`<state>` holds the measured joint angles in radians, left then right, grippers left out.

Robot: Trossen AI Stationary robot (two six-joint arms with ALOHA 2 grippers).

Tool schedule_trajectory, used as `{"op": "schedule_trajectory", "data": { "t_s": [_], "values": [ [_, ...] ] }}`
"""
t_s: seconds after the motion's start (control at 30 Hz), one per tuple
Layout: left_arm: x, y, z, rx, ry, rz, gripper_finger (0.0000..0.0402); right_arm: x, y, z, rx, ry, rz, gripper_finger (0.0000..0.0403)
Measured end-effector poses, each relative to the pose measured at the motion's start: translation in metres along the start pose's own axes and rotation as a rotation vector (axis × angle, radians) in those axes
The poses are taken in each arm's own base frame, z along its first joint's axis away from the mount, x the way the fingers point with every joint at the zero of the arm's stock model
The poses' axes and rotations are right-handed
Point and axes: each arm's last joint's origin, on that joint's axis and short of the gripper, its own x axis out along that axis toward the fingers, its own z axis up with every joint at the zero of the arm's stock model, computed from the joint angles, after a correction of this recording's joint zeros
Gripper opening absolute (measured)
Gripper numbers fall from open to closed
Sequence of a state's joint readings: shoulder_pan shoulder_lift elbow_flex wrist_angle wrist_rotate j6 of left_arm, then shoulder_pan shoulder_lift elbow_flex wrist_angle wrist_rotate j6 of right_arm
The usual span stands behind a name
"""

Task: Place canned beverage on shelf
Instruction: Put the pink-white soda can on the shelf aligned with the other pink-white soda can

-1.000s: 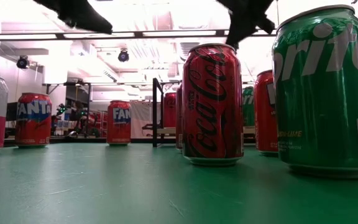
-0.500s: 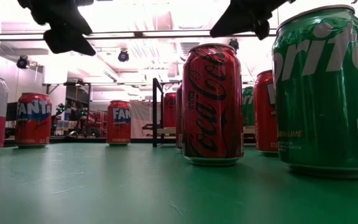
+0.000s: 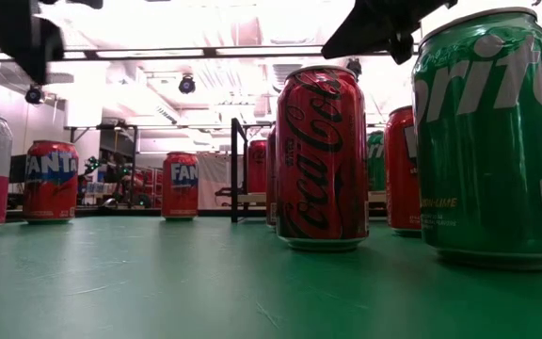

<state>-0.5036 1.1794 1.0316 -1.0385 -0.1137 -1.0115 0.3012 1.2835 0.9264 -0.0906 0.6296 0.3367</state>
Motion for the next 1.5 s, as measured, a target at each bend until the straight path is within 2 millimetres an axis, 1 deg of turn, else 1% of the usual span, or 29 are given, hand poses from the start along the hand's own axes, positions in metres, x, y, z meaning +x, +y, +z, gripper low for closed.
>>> {"op": "schedule_trajectory", "data": {
  "t_s": [0.13, 0.23, 0.33, 0.43, 0.63, 1.1, 1.27, 1.5],
  "values": [
    [-0.003, 0.003, -0.011, -0.041, 0.09, 0.111, 0.0226, 0.0, 0.0, 0.0, 0.0, 0.0, -0.001, 0.0009],
    [-0.009, 0.014, -0.017, -0.121, 0.146, 0.252, 0.0226, 0.0, 0.0, 0.0, 0.003, 0.0, 0.0, 0.0009],
    [-0.015, 0.025, -0.021, -0.154, 0.142, 0.369, 0.0226, 0.002, 0.001, -0.001, 0.006, 0.002, -0.001, 0.0009],
    [-0.02, 0.032, -0.022, -0.169, 0.117, 0.432, 0.0226, 0.004, 0.002, -0.003, 0.011, 0.011, -0.004, 0.0009],
    [-0.025, 0.039, -0.023, -0.219, 0.079, 0.463, 0.0226, 0.008, 0.004, -0.005, 0.008, 0.014, -0.004, 0.0009],
    [-0.016, 0.045, -0.028, -0.295, 0.074, 0.51, 0.0227, 0.008, 0.004, -0.005, 0.005, 0.009, -0.003, 0.0009],
    [-0.01, 0.048, -0.031, -0.32, 0.101, 0.536, 0.0237, 0.008, 0.004, -0.005, 0.005, 0.01, -0.003, 0.0009],
    [-0.01, 0.047, -0.031, -0.313, 0.097, 0.514, 0.0251, 0.008, 0.004, -0.005, 0.005, 0.01, -0.003, 0.0009]
  ]
}}
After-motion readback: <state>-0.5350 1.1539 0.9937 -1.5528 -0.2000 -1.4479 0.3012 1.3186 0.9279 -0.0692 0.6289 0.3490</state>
